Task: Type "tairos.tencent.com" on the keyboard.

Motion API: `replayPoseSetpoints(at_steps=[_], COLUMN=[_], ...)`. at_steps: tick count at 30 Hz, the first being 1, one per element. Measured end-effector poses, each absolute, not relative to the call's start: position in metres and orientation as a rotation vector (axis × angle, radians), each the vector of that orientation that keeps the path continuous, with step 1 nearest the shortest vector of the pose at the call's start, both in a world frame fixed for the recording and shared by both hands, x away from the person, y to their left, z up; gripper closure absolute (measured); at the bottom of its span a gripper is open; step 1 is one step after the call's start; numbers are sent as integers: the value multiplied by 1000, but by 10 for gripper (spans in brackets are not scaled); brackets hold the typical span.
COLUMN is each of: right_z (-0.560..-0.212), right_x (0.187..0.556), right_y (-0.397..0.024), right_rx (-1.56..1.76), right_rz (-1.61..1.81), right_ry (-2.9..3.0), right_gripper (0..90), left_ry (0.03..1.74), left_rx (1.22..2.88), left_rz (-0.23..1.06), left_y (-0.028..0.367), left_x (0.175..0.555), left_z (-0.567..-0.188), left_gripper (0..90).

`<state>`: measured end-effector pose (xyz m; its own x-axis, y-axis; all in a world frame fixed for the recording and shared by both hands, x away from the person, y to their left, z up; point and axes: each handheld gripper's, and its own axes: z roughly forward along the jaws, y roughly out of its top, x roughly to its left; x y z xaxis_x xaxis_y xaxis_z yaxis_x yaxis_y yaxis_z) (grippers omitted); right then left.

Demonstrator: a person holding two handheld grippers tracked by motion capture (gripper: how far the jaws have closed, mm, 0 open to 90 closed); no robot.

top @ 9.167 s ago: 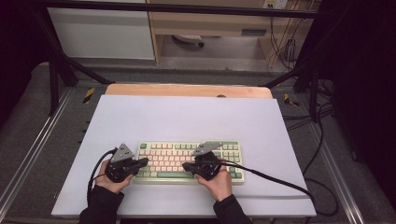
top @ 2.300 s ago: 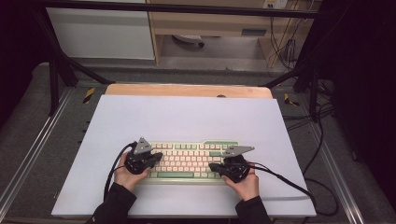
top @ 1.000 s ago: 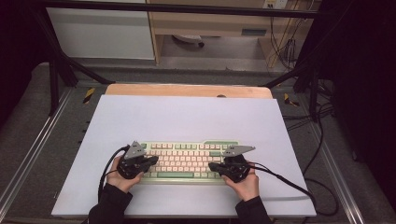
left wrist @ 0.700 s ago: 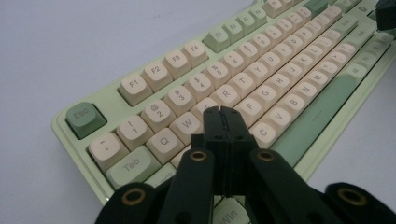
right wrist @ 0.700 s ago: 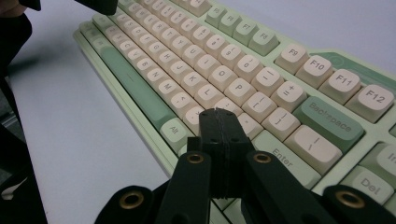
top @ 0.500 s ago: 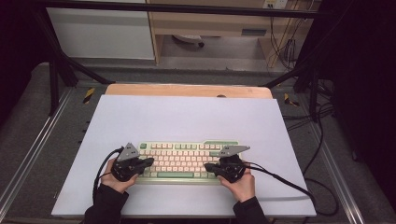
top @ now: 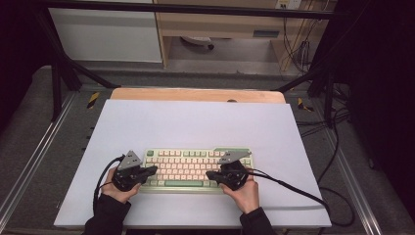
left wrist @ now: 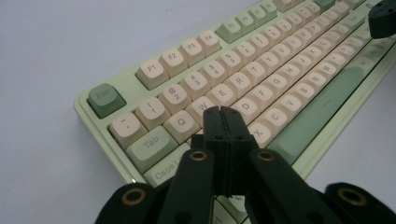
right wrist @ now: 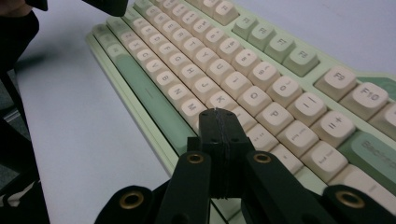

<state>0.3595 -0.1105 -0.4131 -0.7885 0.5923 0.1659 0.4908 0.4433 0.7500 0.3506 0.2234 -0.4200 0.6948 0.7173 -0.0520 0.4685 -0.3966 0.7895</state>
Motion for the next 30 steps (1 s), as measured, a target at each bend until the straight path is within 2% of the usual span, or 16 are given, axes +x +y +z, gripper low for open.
replayPoseSetpoints(at_steps=[30], right_z=[-426], right_x=[372], right_y=[-60], right_rx=[925], right_rz=[1288], right_ry=[2616], right_gripper=[900], left_ry=[910], left_rx=[2063], left_rz=[372], left_y=[228], left_x=[350], left_z=[-421], left_gripper=[899])
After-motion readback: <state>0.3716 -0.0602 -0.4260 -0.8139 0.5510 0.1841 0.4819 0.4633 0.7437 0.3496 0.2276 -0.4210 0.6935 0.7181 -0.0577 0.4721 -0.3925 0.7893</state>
